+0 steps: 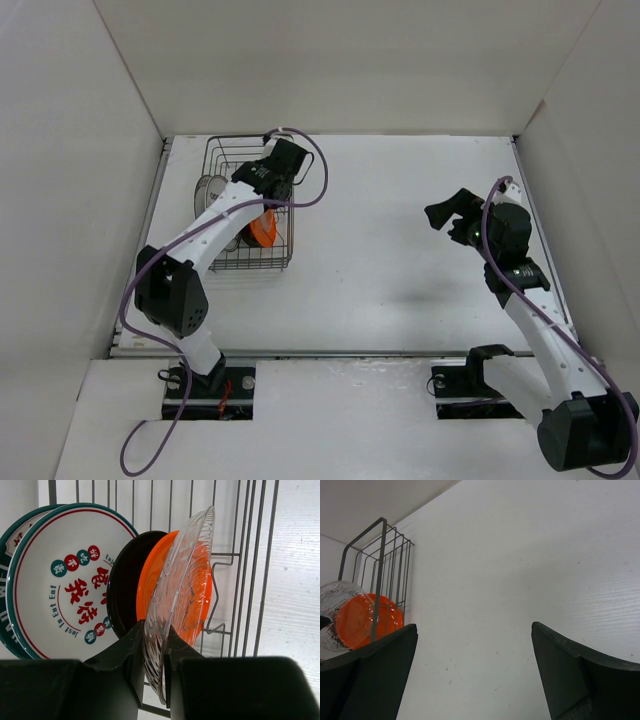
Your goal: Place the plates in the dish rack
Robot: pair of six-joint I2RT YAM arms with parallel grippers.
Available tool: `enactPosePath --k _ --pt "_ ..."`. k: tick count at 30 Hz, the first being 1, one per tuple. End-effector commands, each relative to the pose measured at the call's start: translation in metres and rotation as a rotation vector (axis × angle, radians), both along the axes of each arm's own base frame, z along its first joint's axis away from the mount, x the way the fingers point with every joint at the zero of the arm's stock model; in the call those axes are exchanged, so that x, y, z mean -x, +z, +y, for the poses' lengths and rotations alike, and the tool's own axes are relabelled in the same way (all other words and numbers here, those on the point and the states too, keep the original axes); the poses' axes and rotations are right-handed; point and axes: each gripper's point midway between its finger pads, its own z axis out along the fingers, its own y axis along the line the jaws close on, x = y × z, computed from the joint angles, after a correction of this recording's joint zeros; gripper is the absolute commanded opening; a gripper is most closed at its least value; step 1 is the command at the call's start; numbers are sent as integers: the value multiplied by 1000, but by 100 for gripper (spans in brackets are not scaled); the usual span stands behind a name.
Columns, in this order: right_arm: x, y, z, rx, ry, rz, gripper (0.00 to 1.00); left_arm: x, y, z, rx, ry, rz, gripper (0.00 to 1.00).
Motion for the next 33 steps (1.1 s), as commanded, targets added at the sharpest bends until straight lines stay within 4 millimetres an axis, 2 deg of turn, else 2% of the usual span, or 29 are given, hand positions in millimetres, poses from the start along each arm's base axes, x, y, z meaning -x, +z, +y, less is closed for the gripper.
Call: enactPosePath --k 1,7,8,9,12,13,15,16,17,19,20,22,23,24,26,27,28,29,30,31,32,33 --pt "-1 7 2 -4 1 -28 100 -2 -2 -3 25 4 -3 0" --pt "-3 4 2 -2 1 -19 100 -1 -13 -13 49 -42 44 0" --pt "-3 4 2 -2 1 -19 100 0 -14 -15 59 -50 50 2" --pt "-4 2 2 -1 1 -10 100 1 -18 -14 50 -49 66 15" --pt "-4 2 2 -1 1 -10 100 2 -20 -18 66 -61 75 29" --pt "-4 2 2 -1 1 -10 100 3 -20 -19 67 -74 82 40" --pt "-5 -1 2 0 1 -1 100 3 -21 -20 74 -79 86 53" --pt "-6 4 2 7 4 -13 100 3 -21 -20 74 -79 86 60" --pt "-5 4 4 4 14 -13 100 3 -11 -22 90 -85 71 74" --pt "-8 14 5 24 32 -31 100 1 -1 -24 95 -102 66 81" --pt "-9 14 5 42 37 -27 100 -5 21 -30 113 -128 27 81" --pt "-7 19 3 79 48 -21 100 -11 53 -32 137 -139 -34 85" --pt "-11 35 -1 126 45 -47 100 -12 72 -32 148 -153 -77 98" --pt "-12 39 -5 154 38 -41 100 -15 108 -27 162 -164 -172 100" --pt "-10 60 -13 235 20 -39 100 -17 143 -16 188 -159 -271 100" --pt "-11 65 -17 253 3 -27 100 -17 161 -12 212 -166 -320 100" --pt "-9 71 -21 265 -21 -24 100 -13 182 0 247 -156 -376 100" --pt "-5 72 -18 272 -15 -5 100 -13 195 4 260 -169 -409 100" --pt "-4 88 -20 271 -29 -28 100 -10 200 9 268 -165 -423 100" --pt "-2 93 -16 270 -16 -33 100 -3 220 15 293 -170 -473 100" --pt "0 98 -17 278 -28 -36 100 0 230 22 300 -172 -503 100" --pt "4 109 -19 281 -39 -38 100 4 233 28 295 -169 -521 100"
